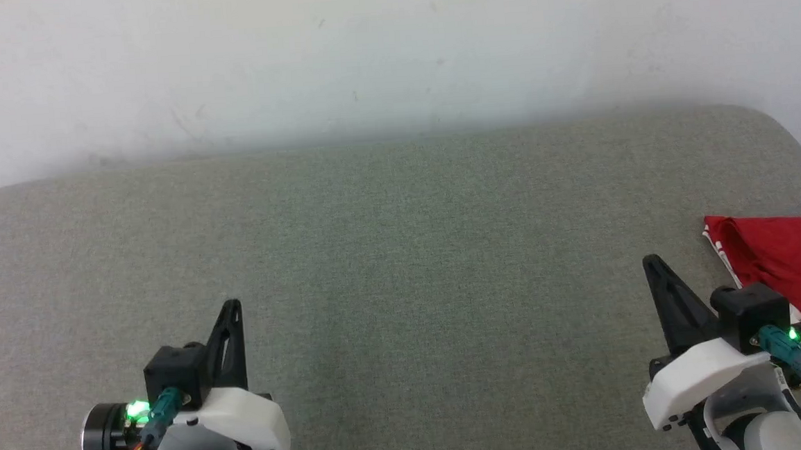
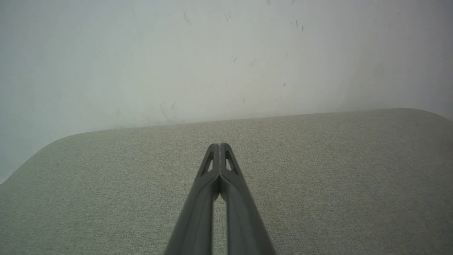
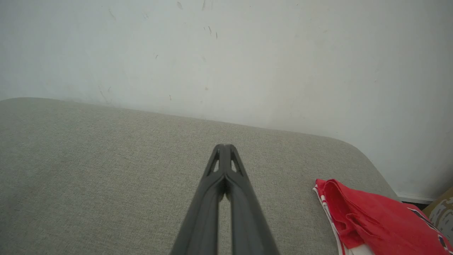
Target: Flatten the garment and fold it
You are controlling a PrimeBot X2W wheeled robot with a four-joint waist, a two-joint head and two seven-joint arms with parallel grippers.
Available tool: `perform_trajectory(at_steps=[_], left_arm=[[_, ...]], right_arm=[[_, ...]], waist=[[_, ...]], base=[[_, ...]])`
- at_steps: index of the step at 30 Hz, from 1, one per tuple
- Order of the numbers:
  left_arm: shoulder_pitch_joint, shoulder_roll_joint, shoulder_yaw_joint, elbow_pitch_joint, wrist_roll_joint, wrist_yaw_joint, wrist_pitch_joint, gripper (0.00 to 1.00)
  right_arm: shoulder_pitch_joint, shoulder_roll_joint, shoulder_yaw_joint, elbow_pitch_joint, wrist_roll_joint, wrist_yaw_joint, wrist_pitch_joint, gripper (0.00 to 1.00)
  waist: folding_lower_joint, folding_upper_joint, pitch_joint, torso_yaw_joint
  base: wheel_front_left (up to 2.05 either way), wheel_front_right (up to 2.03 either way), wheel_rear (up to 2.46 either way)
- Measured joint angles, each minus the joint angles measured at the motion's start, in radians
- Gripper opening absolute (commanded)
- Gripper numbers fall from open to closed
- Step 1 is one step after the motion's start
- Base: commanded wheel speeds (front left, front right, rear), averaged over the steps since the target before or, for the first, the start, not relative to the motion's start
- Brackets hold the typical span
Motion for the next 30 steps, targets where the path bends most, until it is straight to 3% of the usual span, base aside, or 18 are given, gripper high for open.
perform_trajectory(at_steps=[30], left_arm=[[0.0,0.0,0.0,0.0,0.0,0.0,0.0,0.0]], right_arm=[[0.0,0.0,0.0,0.0,0.0,0.0,0.0,0.0]], waist=[[0.0,0.0,0.0,0.0]], base=[[0.0,0.0,0.0]])
